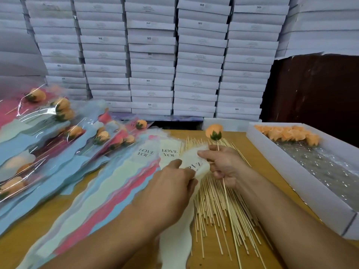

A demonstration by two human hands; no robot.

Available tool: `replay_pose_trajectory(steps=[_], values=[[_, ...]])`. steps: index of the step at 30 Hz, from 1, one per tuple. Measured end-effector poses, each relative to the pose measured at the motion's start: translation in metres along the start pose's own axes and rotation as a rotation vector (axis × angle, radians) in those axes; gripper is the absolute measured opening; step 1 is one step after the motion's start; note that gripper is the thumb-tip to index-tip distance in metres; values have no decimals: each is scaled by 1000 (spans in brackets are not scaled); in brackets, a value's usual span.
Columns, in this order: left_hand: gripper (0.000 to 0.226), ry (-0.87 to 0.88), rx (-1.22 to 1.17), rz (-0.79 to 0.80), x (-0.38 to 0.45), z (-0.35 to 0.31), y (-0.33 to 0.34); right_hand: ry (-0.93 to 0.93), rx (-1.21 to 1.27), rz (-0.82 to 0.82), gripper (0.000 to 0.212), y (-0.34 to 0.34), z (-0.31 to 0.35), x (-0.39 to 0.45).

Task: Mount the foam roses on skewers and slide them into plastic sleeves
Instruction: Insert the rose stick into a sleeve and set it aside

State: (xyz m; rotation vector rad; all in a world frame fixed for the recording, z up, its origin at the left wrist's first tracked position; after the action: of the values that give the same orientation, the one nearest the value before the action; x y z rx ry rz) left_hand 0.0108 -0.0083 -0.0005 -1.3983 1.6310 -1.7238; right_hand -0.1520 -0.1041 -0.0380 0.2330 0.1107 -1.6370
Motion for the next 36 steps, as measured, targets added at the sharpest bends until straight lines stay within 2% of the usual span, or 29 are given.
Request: replay_pose_trajectory(steps=[2, 5, 8, 11, 13, 15, 17, 22, 26, 29, 31, 36], values=[[36, 7, -35, 36, -2, -3, 2, -13, -7, -22, 37, 0, 1, 0], [67, -84, -116, 10, 5, 3, -4, -25, -3, -2, 36, 2, 3, -2], [86, -282, -281, -35, 31, 22, -10, -33, -27, 70, 12, 5, 5, -6], [100, -537, -628, 5, 58, 45, -2, -39, -72, 89, 6, 6, 5, -10], [87, -658, -849, 53, 63, 53, 10, -29, -82, 77, 7, 6, 5, -10], [58, -712, -1217, 161, 66, 58, 24, -25, -84, 77, 14, 6, 6, -10], [49, -758, -1439, 232, 66, 62, 30, -31, -79, 92, 21, 6, 7, -11], [64, -720, -1493, 169, 63, 76, 48, -68, -76, 153, 28, 7, 12, -12], [45, -622, -1606, 0, 67, 74, 51, -76, -81, 198, 33, 9, 13, -12], [45, -569, -1673, -160, 70, 75, 45, -75, -81, 219, 28, 10, 12, -13], [46, -573, -1669, -236, 71, 79, 43, -77, -65, 220, 21, 10, 14, -13], [43, -549, -1534, -332, 67, 84, 39, -71, -35, 108, 35, -1, 14, -11]])
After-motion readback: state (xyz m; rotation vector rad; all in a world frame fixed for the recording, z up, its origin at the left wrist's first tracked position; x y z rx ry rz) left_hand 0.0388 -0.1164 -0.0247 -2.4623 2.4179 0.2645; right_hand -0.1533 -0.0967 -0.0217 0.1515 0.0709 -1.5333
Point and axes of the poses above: each hand's wrist, its own x-axis towards the middle knuckle, its own y-axis out of the palm, z = x × y, the point moved 5 cm from there along x, towards the middle knuckle, and after that the axes turned 4 degrees about y, right-handed, at the moved point
